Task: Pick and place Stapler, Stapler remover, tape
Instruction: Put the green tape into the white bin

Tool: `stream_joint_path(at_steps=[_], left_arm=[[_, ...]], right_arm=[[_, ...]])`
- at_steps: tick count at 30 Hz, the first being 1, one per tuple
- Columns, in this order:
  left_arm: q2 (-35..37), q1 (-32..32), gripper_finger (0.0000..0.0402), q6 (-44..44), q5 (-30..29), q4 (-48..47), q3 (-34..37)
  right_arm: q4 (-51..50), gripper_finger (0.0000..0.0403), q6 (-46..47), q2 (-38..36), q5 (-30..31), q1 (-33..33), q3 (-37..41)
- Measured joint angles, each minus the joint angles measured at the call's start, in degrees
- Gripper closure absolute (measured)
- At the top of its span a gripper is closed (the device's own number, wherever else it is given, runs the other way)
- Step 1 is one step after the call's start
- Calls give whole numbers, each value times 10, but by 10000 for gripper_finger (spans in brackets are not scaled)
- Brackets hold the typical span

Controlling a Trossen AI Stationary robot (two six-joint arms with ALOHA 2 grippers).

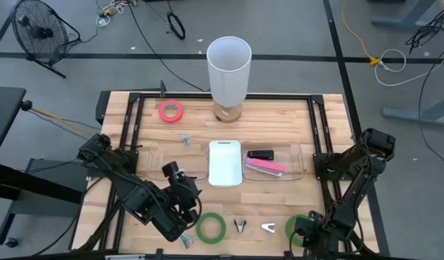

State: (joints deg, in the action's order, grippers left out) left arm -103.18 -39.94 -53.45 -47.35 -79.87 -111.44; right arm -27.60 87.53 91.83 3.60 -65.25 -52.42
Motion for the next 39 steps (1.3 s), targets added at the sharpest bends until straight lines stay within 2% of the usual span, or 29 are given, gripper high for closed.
stream_joint_path(at_steps=[7, 18, 24, 33, 36, 39], left_arm=[[0, 0, 204, 0, 0, 5, 0], [0, 0, 204, 0, 0, 6, 0], [0, 0, 204, 0, 0, 7, 0], [0, 0, 204, 0, 0, 9, 0], [0, 0, 204, 0, 0, 9, 0], [0, 0, 204, 0, 0, 11, 0]], right_arm=[[8, 252, -10, 0, 0, 0, 14], [135, 252, -10, 0, 5, 0, 79], [154, 252, -10, 1, 5, 0, 94], [184, 254, -20, 52, 1, 2, 90], [163, 280, -15, 53, -2, 2, 89], [164, 332, -26, 51, 0, 2, 89]])
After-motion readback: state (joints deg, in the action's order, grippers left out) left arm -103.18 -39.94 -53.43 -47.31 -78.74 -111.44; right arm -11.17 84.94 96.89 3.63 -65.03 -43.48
